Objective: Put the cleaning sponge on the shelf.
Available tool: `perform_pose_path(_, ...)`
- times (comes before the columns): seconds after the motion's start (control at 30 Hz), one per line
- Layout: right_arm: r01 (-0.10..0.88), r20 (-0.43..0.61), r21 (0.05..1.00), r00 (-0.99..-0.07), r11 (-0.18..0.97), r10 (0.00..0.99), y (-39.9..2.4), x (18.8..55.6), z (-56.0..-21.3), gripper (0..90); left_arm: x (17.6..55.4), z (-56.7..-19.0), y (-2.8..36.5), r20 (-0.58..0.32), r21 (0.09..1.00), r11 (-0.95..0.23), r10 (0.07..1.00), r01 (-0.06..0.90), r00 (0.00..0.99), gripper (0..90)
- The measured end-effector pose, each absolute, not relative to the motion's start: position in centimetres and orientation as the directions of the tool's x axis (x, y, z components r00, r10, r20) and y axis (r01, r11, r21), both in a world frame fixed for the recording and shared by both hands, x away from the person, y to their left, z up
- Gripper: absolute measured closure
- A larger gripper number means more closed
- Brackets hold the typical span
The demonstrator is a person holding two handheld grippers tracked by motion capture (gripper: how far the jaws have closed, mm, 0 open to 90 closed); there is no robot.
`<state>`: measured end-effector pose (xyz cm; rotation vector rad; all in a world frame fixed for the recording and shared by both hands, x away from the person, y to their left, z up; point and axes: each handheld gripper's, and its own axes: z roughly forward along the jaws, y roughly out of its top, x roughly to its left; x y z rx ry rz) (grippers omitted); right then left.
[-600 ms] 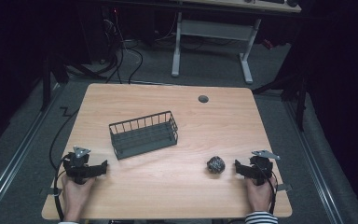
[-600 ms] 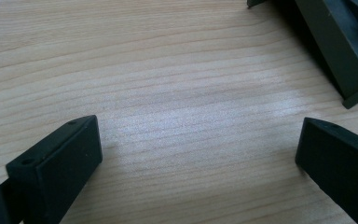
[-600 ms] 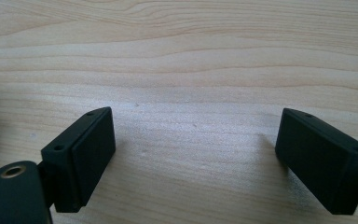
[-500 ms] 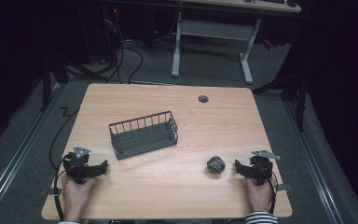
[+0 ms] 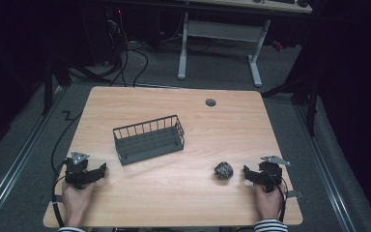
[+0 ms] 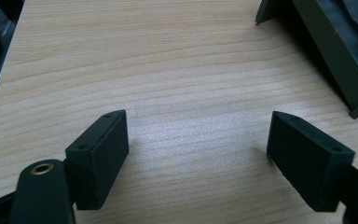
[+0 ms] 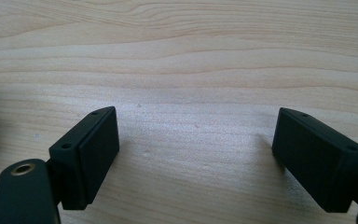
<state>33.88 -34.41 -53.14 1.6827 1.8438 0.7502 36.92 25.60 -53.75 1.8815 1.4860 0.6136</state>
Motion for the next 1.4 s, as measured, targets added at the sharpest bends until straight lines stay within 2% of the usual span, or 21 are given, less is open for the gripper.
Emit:
perform_pose_path(0.1, 0.705, -0.015, 0.705, -0.086, 0.072, 0.996, -34.4, 33.9, -53.1, 14.5, 36.9, -53.6, 25.7, -0.041, 0.737, -0.143, 0.966, 0.66, 0.256, 21.6)
perform_pose_path(0.27, 0.705, -0.018, 0.706, -0.084, 0.072, 0.996, -34.3, 33.8, -53.1, 15.2, 36.7, -52.5, 26.0, -0.122, 0.743, -0.106, 0.949, 0.66, 0.29, 22.1)
perform_pose_path(0.93, 0.702, -0.018, 0.708, -0.096, 0.08, 0.995, -34.3, 33.8, -53.1, 15.3, 36.3, -46.9, 25.9, -0.207, 0.804, -0.086, 0.887, 0.589, 0.412, 25.7)
perform_pose_path(1.4, 0.702, -0.019, 0.707, -0.1, 0.084, 0.995, -34.2, 33.8, -53.1, 15.3, 38.1, -44.4, 23.8, -0.19, 0.81, -0.127, 0.867, 0.572, 0.461, 25.5)
